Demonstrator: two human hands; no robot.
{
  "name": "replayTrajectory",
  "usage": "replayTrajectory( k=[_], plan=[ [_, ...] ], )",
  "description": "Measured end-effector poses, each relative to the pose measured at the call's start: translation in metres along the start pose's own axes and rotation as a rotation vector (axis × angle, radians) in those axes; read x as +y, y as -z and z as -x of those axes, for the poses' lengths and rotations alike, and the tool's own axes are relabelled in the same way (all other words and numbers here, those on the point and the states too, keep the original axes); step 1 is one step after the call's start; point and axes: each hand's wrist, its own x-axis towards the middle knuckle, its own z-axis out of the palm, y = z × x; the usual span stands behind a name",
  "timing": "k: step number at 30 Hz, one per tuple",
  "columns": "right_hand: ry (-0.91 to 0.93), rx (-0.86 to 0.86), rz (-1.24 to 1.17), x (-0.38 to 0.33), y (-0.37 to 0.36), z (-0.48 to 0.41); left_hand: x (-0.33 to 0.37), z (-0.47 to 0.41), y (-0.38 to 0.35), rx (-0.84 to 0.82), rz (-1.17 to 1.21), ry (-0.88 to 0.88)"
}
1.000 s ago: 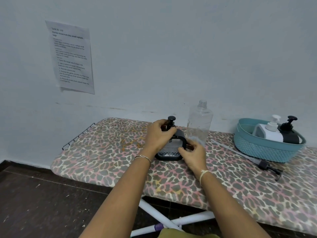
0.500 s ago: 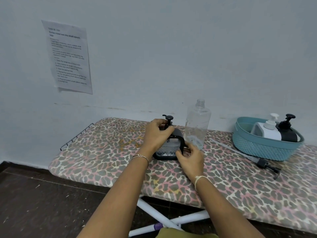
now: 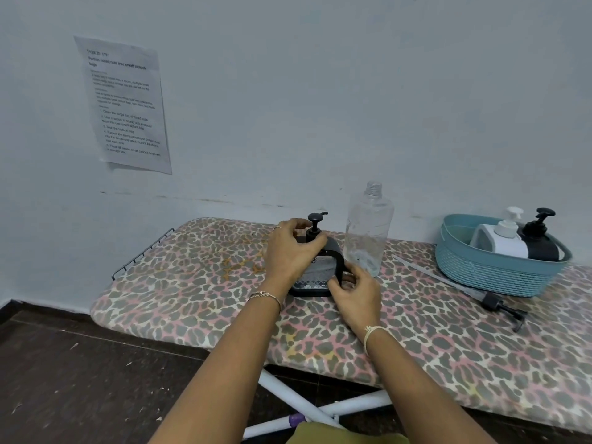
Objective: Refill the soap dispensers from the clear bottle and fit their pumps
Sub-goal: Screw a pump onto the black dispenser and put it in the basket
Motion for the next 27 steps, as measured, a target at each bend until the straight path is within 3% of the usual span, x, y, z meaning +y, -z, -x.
replayTrajectory(
  k=[11, 17, 27],
  plan=[
    [0.002, -0.001, -0.012, 0.003, -0.002, -0.001, 0.003, 0.001, -0.001, -0.037, -0.049, 0.005],
    [-0.013, -0.007, -0.019, 0.003, -0.002, -0.001, 0.005, 0.003, 0.001, 0.053, -0.058, 0.027],
    [0.031, -0.015, 0.011, 0.003, -0.002, 0.0, 0.0, -0.003, 0.009, -0.065, 0.029, -0.013]
  ],
)
